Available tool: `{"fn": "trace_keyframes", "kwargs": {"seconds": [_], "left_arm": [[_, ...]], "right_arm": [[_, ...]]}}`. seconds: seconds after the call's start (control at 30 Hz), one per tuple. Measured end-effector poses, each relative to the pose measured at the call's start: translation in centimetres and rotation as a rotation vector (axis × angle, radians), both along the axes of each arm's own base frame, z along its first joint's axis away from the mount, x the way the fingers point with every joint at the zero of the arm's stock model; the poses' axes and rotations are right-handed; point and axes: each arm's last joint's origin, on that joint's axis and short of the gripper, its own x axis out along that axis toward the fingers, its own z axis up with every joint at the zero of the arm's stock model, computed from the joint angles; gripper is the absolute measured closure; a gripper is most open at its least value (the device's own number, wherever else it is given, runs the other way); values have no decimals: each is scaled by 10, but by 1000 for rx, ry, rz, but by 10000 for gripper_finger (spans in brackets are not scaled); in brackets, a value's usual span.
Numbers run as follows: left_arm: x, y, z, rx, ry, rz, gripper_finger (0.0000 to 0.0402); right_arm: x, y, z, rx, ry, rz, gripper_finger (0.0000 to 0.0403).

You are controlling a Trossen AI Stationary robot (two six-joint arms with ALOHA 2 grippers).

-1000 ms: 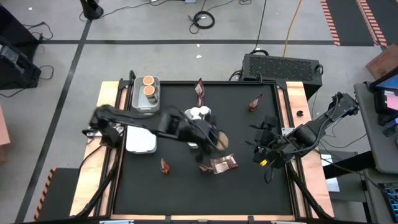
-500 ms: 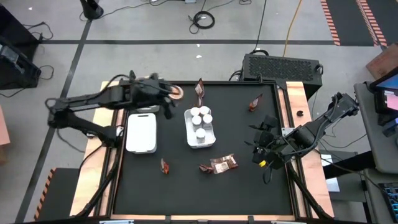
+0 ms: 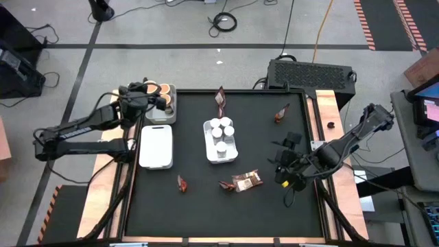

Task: Sort spices by type
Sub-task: Put the gold seasoning bottle into the gray bin

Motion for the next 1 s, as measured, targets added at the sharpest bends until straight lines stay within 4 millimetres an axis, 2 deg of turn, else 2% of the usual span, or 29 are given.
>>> {"fn": "trace_keyframes", "kwargs": {"seconds": [0.13, 0.27, 0.47, 0.57, 0.83, 1.0], "left_arm": [[0, 8, -24, 21, -10, 103, 118], [-8, 17, -48, 27, 1, 268, 118], [-14, 27, -72, 21, -19, 344, 118], [-12, 33, -73, 30, -84, 331, 118], [-11, 53, -88, 23, -97, 364, 118], [-3, 65, -94, 2, -128, 317, 118]], "right_arm": [[3, 2, -2, 1, -2, 0, 138], [4, 3, -2, 11, -6, -7, 138], [4, 3, -3, 9, -3, -3, 138], [4, 3, -3, 8, -4, -2, 138], [4, 3, -2, 16, -13, -12, 138], [4, 3, -2, 17, -13, -12, 138]]}}
